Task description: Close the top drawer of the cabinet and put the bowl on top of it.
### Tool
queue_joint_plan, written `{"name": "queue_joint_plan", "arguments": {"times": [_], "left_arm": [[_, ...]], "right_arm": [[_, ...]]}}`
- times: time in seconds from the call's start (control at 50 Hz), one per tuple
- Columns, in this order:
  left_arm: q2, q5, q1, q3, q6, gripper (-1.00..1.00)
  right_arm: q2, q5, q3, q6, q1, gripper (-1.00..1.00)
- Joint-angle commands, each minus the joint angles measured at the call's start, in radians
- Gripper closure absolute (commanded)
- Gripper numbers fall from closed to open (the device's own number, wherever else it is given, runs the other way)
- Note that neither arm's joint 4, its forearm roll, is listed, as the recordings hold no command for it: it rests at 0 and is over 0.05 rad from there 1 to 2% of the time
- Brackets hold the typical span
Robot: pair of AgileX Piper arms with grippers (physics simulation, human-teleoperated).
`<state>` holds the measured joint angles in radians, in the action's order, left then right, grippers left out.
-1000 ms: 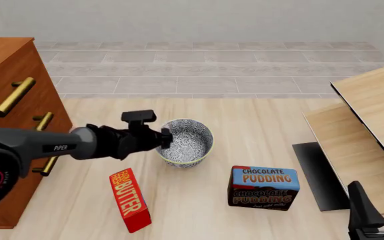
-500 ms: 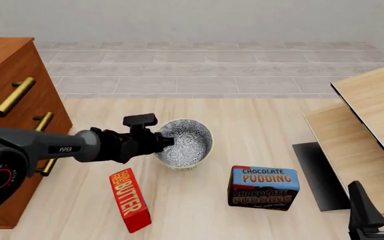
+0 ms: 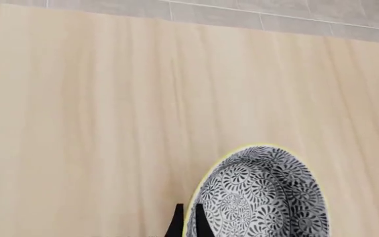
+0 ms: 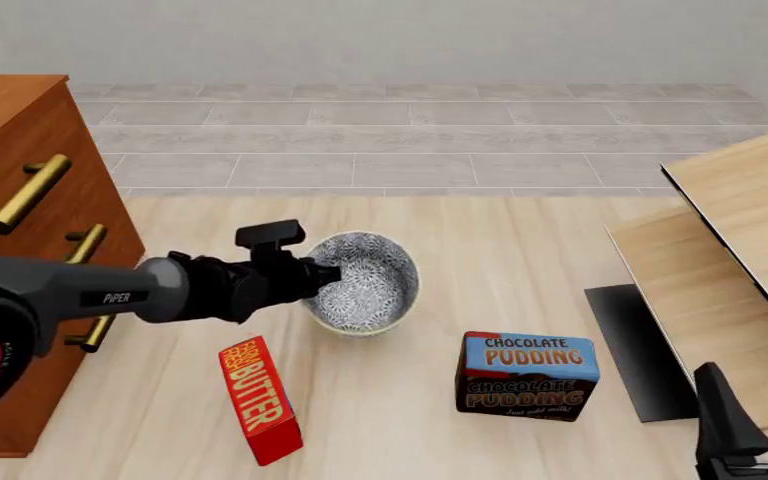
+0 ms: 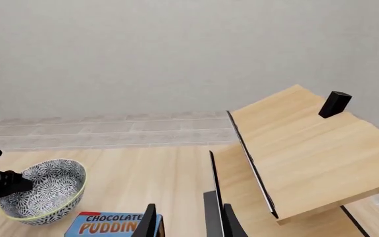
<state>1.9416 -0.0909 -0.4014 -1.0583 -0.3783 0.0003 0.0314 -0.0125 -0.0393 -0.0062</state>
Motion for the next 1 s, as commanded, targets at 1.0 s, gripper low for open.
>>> {"name": "queue_joint_plan", "arguments": {"times": [1.0], "left_arm": [[-0.480,0.358,0.093,-0.032,-0.004,1.00]], "right_arm": [[0.000,-0.001,-0.003,0.014,0.008,-1.00]]}}
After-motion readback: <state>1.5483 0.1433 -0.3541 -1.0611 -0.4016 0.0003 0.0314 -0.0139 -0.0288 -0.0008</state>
